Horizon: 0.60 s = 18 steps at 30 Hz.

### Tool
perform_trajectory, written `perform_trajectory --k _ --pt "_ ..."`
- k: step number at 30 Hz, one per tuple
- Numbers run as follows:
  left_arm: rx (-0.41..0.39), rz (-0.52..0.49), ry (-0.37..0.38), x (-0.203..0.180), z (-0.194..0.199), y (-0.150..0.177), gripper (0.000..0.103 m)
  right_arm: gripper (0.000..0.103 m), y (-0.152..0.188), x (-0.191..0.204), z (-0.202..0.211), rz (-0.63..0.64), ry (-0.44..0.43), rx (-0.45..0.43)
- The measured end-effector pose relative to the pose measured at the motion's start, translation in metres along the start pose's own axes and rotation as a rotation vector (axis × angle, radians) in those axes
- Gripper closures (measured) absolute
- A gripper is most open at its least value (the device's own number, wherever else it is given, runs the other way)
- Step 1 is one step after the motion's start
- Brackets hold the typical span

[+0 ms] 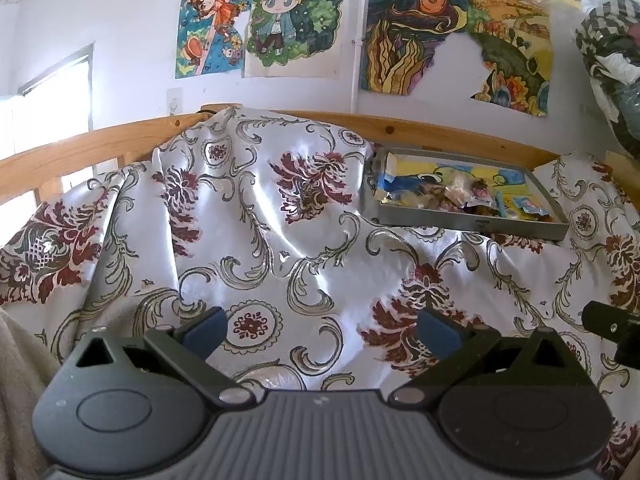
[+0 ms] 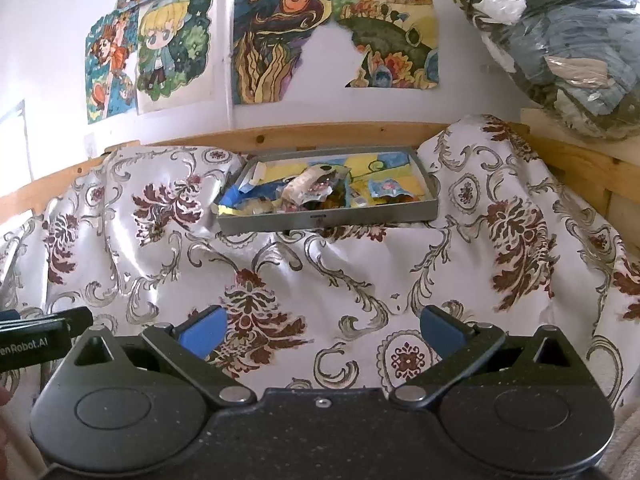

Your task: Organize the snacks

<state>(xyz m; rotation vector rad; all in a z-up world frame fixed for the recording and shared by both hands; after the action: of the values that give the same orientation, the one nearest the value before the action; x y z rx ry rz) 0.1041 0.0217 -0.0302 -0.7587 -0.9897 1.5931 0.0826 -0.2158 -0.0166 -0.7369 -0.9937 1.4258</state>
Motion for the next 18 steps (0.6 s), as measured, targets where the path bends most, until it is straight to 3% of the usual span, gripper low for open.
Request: perform_trajectory --k 18 --pt "-0.004 -0.003 0.002 -0.0004 0.0005 0.001 0.0 0.001 0.0011 0.0008 -0.0012 0.005 0.001 0.006"
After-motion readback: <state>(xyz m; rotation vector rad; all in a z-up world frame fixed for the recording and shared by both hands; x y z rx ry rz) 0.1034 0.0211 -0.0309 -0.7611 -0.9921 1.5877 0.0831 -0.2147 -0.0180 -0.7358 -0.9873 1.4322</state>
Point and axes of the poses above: each gripper's, at about its wrist camera, not at the fingertips, and z roughly against the way its jaws point, x to its left, y to its underside, the point moved 6 cm from there along -z, roughly the way its jaws point, and after that the axes turned 7 degrees about -y, right-handed, at the moved point
